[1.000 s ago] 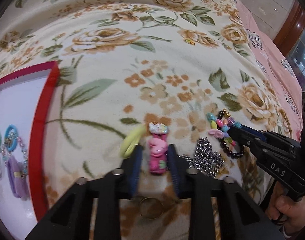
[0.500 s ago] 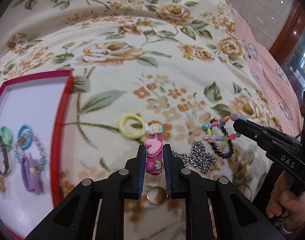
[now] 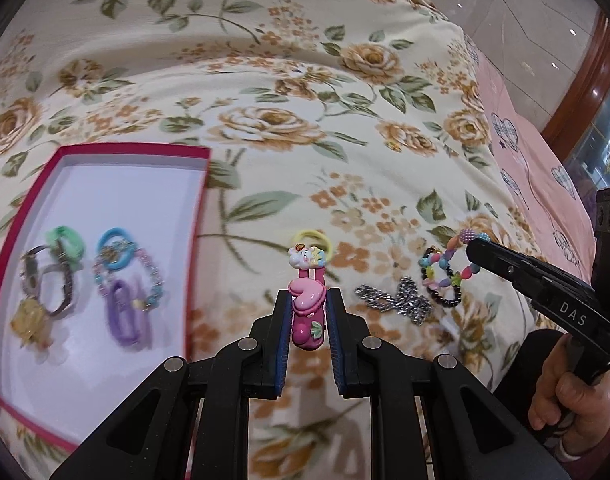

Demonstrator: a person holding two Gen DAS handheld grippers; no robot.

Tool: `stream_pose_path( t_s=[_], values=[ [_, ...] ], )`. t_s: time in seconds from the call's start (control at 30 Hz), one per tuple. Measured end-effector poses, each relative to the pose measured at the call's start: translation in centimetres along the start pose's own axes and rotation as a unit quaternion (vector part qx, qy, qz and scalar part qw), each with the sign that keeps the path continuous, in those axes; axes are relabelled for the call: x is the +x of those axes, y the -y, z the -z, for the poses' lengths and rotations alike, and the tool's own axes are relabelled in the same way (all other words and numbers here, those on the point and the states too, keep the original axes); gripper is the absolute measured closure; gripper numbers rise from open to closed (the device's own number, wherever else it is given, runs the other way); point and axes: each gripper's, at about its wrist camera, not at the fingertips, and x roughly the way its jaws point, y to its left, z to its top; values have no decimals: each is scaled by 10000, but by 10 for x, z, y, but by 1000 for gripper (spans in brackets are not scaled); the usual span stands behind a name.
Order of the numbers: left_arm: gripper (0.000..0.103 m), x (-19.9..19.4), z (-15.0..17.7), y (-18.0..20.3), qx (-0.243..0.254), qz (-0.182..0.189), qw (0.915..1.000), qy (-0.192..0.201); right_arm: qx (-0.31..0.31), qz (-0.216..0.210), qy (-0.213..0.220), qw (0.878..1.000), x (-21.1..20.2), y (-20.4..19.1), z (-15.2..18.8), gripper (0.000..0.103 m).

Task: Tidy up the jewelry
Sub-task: 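Carry the pink clip and beaded hair tie over the white box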

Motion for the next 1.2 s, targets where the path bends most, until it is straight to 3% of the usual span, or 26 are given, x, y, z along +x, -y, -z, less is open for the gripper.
stream_pose_path(
  t_s=[0.6,1.2],
  values=[
    [87,-77,39,-72,-852,-618,9938,370,-618,-961,-227,9932,27,-96,-2,91],
    [87,-92,55,-116,-1252,-1206,9844,266,-1243,-1776,-752,9733,81,-189,8,91]
  ],
)
